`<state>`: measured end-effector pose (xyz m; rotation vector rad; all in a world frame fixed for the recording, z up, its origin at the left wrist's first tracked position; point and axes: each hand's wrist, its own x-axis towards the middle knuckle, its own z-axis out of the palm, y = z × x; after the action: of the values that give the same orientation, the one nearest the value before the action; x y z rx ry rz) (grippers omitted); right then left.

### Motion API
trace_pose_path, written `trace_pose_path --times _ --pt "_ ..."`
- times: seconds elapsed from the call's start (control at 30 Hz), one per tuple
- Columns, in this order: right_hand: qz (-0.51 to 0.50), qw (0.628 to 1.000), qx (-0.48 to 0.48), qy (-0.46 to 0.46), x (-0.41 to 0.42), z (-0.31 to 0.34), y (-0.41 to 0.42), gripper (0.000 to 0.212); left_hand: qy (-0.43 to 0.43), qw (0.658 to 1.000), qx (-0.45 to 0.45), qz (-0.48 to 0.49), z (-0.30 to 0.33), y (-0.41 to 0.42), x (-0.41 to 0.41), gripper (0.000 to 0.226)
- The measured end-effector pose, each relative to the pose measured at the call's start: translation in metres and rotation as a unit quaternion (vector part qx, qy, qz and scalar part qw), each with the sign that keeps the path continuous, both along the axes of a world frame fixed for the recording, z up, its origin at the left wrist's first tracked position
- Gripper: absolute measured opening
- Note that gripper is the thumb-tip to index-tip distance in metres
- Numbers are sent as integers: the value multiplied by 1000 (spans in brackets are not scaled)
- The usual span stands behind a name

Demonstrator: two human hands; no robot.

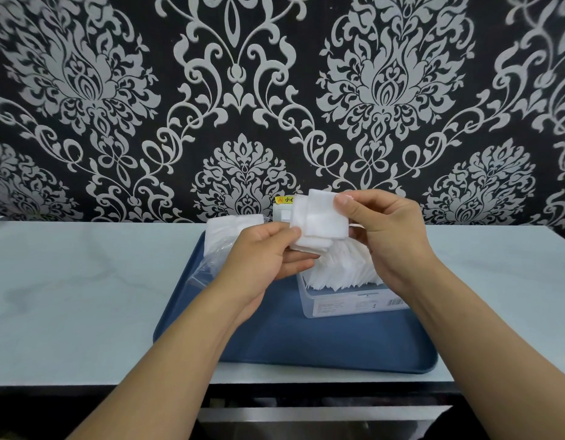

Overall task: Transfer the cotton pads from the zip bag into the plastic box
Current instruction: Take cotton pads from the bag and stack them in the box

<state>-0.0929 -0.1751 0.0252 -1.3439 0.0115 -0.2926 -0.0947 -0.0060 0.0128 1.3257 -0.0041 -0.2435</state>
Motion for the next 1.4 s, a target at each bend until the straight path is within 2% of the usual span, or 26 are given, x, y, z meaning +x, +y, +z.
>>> trace_pose_path --times 0.1,0.2,0.3,0.4,0.6,0.77,0.9,1.0,1.03,1.1,1.13,1.2,1.27,1.33,1.4 --pt "-16 998 54 -8 1 7 -7 2 1 1000 10 8 -1 1 0 15" --pt "35 990 137 -9 -2 10 -7 6 -6 999 30 14 -3 1 0 16" --pt "49 998 48 -11 -4 2 7 4 -15 999 29 -3 -2 0 0 18" --pt "-14 998 -55 -37 -1 -7 17 4 -25 999 21 -17 0 -1 -2 22" --pt "-54 990 -114 -67 6 -13 22 4 -30 999 9 -29 0 2 -2 19" --pt "-52 983 -156 -81 8 -16 23 4 -3 999 -25 -30 3 3 1 28" --pt "-48 970 -216 -103 8 -15 23 12 -35 999 26 -5 -5 1 4 18" --pt "43 967 -249 -37 9 -9 14 50 -79 995 58 -37 -7 4 7 16" --pt "101 967 -233 -6 9 -6 10 51 -97 991 74 -52 -7 5 8 17" --pt "195 956 -217 30 9 -3 0 31 -127 985 97 -60 -6 5 9 19" --pt "205 952 -224 38 9 -3 -4 24 -137 984 102 -51 -7 3 11 20" --pt "159 962 -218 50 11 -1 -12 22 -152 981 122 -16 -11 1 13 23" --pt "66 982 -162 73 15 2 -22 21 -195 952 234 18 -17 0 17 32" --pt "-21 988 -101 114 17 2 -29 19 -254 878 405 22 -24 0 19 37" --pt "-41 981 -107 157 19 1 -26 23 -269 801 535 -5 -27 -3 17 32"
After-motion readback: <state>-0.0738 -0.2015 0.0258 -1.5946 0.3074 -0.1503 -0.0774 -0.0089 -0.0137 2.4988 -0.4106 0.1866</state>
